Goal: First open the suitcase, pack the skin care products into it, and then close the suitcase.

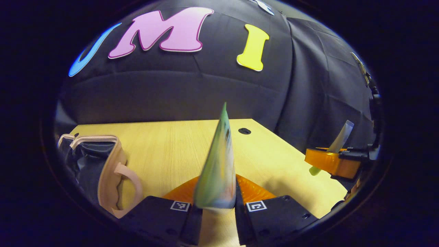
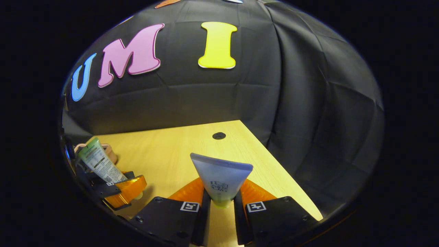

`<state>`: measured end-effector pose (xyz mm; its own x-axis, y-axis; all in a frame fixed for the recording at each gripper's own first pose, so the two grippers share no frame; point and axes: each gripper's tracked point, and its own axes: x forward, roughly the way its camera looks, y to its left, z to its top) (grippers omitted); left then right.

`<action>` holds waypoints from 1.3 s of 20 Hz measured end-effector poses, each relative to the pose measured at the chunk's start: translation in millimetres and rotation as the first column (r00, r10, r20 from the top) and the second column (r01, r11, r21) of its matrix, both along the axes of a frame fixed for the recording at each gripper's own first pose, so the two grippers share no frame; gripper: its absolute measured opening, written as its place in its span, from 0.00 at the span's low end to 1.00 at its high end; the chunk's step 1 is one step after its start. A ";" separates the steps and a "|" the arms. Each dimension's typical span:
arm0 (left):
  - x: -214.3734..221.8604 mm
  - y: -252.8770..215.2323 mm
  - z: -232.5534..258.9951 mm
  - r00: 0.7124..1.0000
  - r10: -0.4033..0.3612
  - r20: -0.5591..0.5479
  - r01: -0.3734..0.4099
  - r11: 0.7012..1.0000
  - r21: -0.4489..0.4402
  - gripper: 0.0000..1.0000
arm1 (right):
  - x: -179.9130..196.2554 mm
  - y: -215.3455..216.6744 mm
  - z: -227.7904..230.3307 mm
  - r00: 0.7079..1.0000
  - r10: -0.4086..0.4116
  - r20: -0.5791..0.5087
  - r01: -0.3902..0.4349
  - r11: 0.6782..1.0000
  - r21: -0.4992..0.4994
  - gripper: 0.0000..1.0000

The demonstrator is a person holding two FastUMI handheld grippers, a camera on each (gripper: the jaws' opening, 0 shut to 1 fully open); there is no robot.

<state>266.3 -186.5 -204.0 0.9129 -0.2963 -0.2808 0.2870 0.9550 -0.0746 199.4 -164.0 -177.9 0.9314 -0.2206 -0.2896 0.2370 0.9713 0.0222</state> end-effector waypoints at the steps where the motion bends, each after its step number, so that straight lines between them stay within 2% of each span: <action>1: -11.1 14.5 17.7 1.000 0.019 0.016 -0.019 1.000 -0.008 0.45 | -8.3 10.3 16.2 1.000 0.022 0.012 -0.022 1.000 -0.018 0.34; 3: -35.1 55.4 47.3 0.997 0.070 0.028 -0.070 0.997 -0.019 0.45 | -24.8 35.3 46.8 0.996 0.074 0.044 -0.072 0.997 -0.041 0.34; 7: -73.5 173.0 78.0 0.968 0.249 -0.017 -0.249 0.968 -0.011 0.45 | -44.9 102.5 87.8 0.980 0.191 0.052 -0.191 0.982 0.000 0.35; 9: -78.5 230.2 66.6 0.950 0.304 -0.074 -0.300 0.952 0.063 0.45 | -46.7 136.8 103.1 0.961 0.270 0.060 -0.271 0.963 0.006 0.34; 11: -85.0 277.9 36.2 0.929 0.324 -0.176 -0.294 0.939 0.179 0.45 | -44.6 163.3 119.5 0.938 0.333 0.091 -0.335 0.942 0.003 0.35; 13: -75.6 300.9 6.6 0.902 0.329 -0.279 -0.268 0.934 0.236 0.48 | -41.7 196.6 121.7 0.905 0.416 0.093 -0.420 0.907 0.025 0.34; 14: -67.1 303.7 -6.5 0.884 0.330 -0.330 -0.260 0.935 0.240 0.45 | -41.6 207.7 124.0 0.887 0.453 0.090 -0.457 0.889 0.031 0.34; 16: -61.1 307.8 -27.6 0.844 0.317 -0.432 -0.242 0.945 0.221 0.48 | -42.3 230.8 124.4 0.854 0.513 0.088 -0.518 0.853 0.058 0.35; 18: -53.1 314.9 -55.2 0.790 0.295 -0.538 -0.220 0.955 0.200 0.45 | -44.2 250.0 130.1 0.829 0.546 0.118 -0.556 0.827 0.078 0.35; 19: -50.4 318.4 -66.5 0.762 0.300 -0.573 -0.219 0.953 0.208 0.48 | -43.7 257.7 129.4 0.820 0.560 0.118 -0.569 0.819 0.070 0.35; 21: -45.8 323.7 -81.2 0.727 0.310 -0.613 -0.215 0.950 0.225 0.45 | -44.6 267.0 115.8 0.809 0.583 0.079 -0.588 0.806 0.072 0.35; 22: -42.7 326.1 -88.2 0.711 0.315 -0.629 -0.222 0.949 0.224 0.45 | -45.3 272.6 111.8 0.806 0.588 0.064 -0.592 0.802 0.084 0.31; 24: -42.2 327.9 -98.2 0.680 0.325 -0.657 -0.245 0.946 0.213 0.43 | -42.9 278.9 103.2 0.810 0.586 0.036 -0.586 0.804 0.100 0.35; 26: -36.0 331.8 -91.7 0.703 0.345 -0.622 -0.266 0.938 0.221 0.40 | -39.2 286.6 98.8 0.816 0.577 0.022 -0.576 0.810 0.107 0.35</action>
